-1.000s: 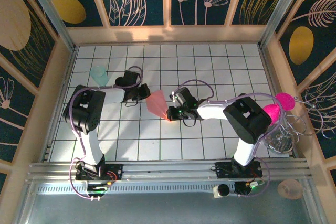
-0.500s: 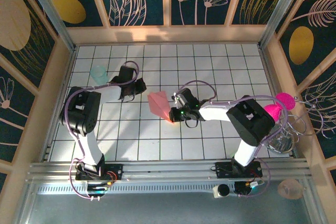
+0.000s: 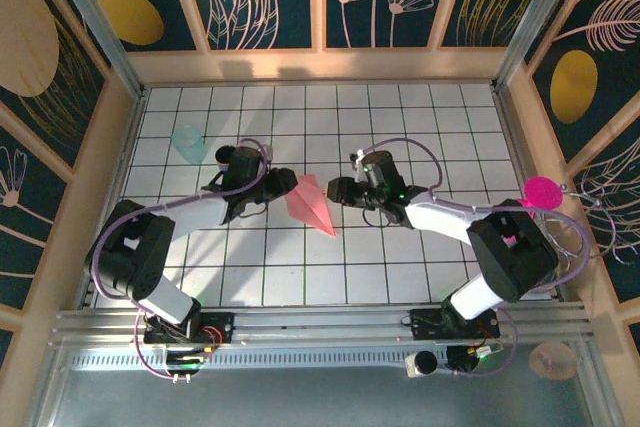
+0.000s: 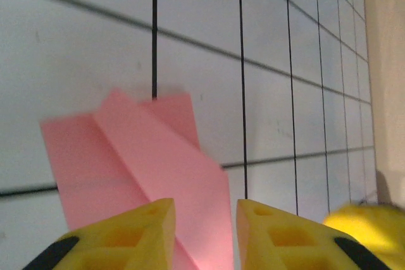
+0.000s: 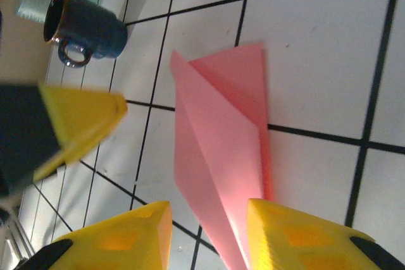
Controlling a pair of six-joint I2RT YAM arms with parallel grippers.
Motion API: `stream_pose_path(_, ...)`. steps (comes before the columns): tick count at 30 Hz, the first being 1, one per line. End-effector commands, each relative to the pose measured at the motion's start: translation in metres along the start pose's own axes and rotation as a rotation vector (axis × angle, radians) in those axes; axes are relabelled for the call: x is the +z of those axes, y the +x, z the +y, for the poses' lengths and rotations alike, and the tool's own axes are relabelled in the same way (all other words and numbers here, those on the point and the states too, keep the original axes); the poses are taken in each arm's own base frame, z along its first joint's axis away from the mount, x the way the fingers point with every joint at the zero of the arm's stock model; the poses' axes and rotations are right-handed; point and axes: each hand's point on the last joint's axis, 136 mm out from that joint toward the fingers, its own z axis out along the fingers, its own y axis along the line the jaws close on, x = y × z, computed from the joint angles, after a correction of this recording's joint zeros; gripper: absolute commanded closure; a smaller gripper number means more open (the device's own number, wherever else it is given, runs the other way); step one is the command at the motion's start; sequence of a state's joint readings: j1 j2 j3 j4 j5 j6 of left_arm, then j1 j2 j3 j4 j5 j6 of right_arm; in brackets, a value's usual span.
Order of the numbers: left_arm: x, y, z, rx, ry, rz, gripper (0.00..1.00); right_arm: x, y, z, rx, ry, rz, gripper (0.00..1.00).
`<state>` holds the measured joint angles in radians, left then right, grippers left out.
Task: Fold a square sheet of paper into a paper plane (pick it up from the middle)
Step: Fourth fold the wing at the center of the table.
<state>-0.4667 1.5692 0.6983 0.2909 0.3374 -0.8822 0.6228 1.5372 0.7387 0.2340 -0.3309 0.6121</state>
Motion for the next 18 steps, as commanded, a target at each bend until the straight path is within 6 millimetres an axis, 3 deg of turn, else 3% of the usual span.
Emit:
stream_pose_path(1, -0.005, 0.008, -0.011, -0.116, 0.095, -0.012, 0.64, 0.008, 0.005, 0.000, 0.009, -0.042, 0.022, 0.63)
stream_pose_path(6, 0.000, 0.023, -0.004, -0.160, 0.103, 0.022, 0.62, 0.015, 0.004, -0.001, 0.019, -0.060, 0.026, 0.62)
stream_pose_path(18, 0.027, 0.028, -0.009, -0.211, 0.141, 0.073, 0.62, 0.036, 0.014, -0.019, 0.056, -0.010, 0.086, 0.73)
